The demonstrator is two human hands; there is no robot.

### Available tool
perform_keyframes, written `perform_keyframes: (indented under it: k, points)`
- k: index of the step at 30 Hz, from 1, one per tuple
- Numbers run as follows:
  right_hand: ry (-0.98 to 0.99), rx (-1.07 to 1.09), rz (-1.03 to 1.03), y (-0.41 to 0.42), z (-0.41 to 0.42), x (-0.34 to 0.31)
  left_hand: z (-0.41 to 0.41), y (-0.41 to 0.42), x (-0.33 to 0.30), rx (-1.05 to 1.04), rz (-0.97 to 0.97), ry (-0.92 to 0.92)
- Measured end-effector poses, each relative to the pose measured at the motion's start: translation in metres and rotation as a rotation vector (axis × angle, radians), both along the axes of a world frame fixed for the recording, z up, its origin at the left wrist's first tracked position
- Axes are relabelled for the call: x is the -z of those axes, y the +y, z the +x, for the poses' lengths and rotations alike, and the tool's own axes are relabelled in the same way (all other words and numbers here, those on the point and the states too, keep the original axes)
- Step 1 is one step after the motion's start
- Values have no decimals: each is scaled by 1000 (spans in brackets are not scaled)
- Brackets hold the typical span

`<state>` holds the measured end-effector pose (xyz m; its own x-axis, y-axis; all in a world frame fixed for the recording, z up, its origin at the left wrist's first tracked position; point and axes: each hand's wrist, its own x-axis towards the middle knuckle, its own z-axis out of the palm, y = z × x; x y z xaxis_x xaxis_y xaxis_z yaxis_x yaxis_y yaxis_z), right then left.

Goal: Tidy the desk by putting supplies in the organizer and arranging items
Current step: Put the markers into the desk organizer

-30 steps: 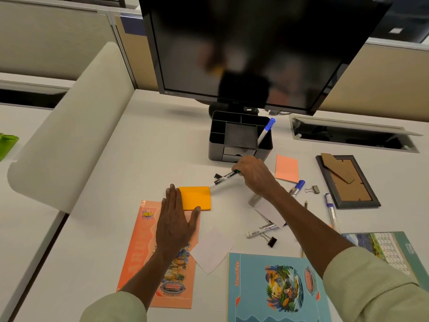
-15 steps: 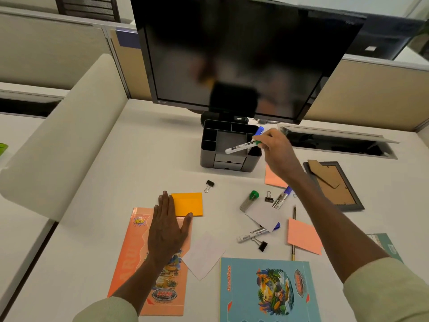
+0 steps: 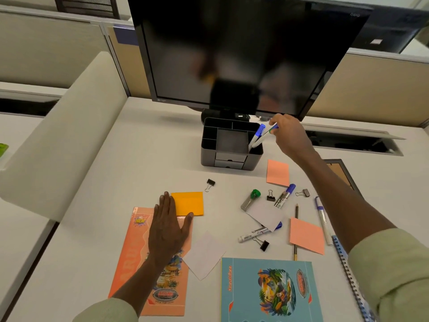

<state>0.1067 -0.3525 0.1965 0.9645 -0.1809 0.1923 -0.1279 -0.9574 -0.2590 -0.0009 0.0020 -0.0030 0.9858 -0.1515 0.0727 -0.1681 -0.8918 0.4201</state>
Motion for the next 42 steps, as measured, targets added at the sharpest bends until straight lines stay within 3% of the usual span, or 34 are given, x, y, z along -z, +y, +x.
perform_keyframes:
  k: [9,27,37,42]
  points:
    - [193,35,35,10,34,25,0,0,-1,-9,17,6]
    - [70,212,135,-19,0,58,0,0,0,-14,12,7]
    - [440,368,-20,-50,-52,106,0,0,1,0,14,6]
    - [450,426,29,-51,-70,123,1,1,1,2,19,5]
